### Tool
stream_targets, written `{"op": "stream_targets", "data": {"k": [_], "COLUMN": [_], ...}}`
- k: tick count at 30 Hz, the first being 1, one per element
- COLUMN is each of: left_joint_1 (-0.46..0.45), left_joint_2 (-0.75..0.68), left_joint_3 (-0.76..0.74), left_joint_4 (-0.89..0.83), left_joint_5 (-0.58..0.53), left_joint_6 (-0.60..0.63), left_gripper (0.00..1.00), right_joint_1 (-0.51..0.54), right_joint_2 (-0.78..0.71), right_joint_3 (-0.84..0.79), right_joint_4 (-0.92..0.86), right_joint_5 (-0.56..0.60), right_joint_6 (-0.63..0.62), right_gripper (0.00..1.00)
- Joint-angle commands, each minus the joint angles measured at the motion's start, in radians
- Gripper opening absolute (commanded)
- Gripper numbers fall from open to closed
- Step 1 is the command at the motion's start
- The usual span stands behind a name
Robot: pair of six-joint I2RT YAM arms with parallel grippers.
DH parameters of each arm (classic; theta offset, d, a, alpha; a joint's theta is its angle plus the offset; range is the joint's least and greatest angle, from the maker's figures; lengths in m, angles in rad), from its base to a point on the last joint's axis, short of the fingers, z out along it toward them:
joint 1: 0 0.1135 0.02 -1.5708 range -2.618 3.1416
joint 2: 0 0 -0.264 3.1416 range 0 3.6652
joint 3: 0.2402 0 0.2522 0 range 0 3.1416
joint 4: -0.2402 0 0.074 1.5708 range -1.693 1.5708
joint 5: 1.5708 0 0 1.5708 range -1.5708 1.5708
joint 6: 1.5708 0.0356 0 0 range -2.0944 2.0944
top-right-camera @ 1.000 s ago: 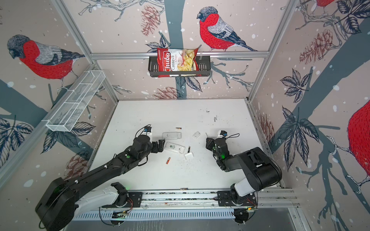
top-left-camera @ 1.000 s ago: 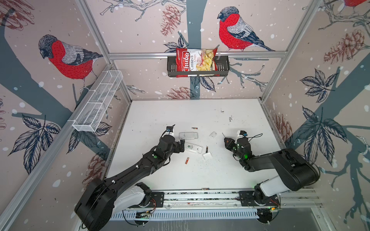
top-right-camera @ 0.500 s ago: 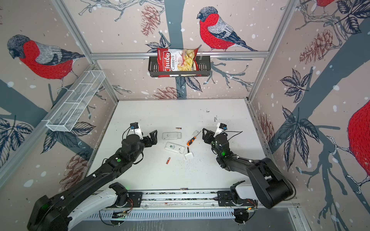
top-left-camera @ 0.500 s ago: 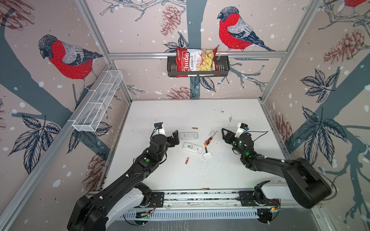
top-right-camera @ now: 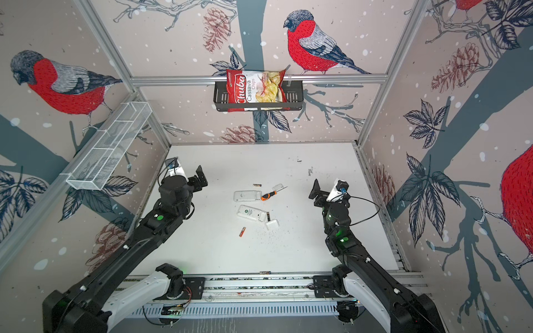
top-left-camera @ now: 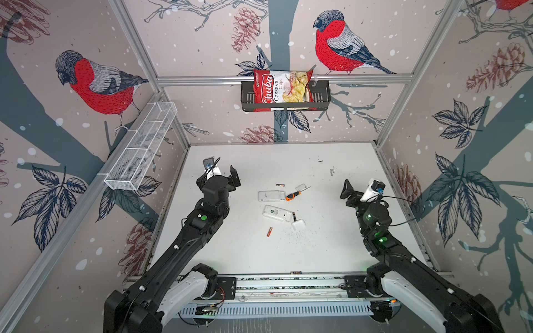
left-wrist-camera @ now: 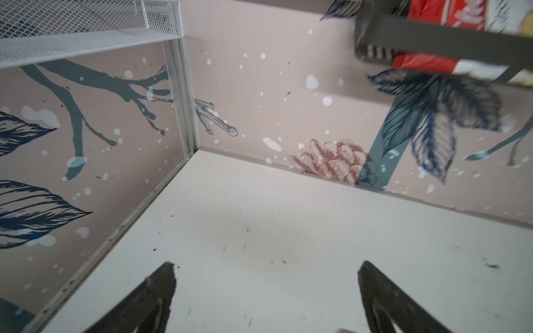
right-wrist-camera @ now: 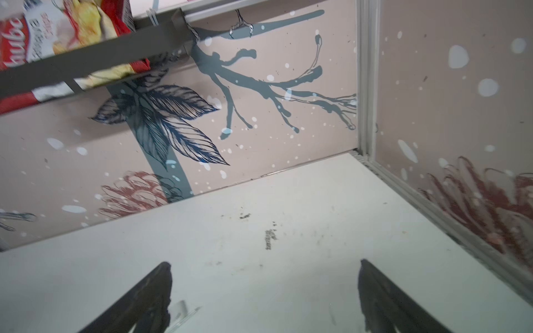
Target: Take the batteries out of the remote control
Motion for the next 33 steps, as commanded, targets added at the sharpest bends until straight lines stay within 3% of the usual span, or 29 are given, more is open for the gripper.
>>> {"op": "stream_targets", "data": {"k": [1,4,10,15,19,21,23,27,30,33], "left_joint_1": [0.086,0.195,0.308,0.324,0.324,0.324,0.324,0.323,0.315,0.324], "left_joint_2": [0.034,0.029,0.123,0.219,0.303,0.349,0.416,0.532,0.594,0.593], "left_joint_3": [-0.083,-0.244,-0.377,-0.424,-0.518,-0.468,-0.432,-0.493,-0.517,-0.503], "left_joint_4": [0.135,0.344,0.561,0.731,1.078,1.005,0.98,1.192,1.297,1.265], "left_joint_5": [0.112,0.313,0.428,0.394,0.392,0.366,0.362,0.399,0.36,0.37], "left_joint_6": [0.158,0.228,0.259,0.275,0.25,0.247,0.243,0.262,0.265,0.251], "left_gripper": [0.97,0.97,0.97,0.97,0.97,0.97,0.97,0.97,0.97,0.97], "right_joint_1": [-0.002,-0.012,-0.093,-0.239,-0.235,-0.237,-0.238,-0.244,-0.246,-0.286], "right_joint_2": [-0.028,-0.021,0.04,0.216,0.396,0.456,0.59,0.812,0.761,0.707], "right_joint_3": [-0.08,-0.151,-0.254,-0.3,-0.256,-0.229,-0.237,-0.244,-0.218,-0.143], "right_joint_4": [0.144,0.221,0.419,0.648,0.796,0.825,0.962,1.23,1.099,0.872], "right_joint_5": [0.07,0.109,0.122,-0.006,-0.024,-0.048,-0.039,-0.02,-0.033,-0.15], "right_joint_6": [-0.172,-0.202,-0.167,-0.055,-0.13,-0.166,-0.178,-0.188,-0.181,-0.175], "right_gripper": [0.99,0.99,0.99,0.99,1.0,1.0,1.0,1.0,0.99,1.0]}}
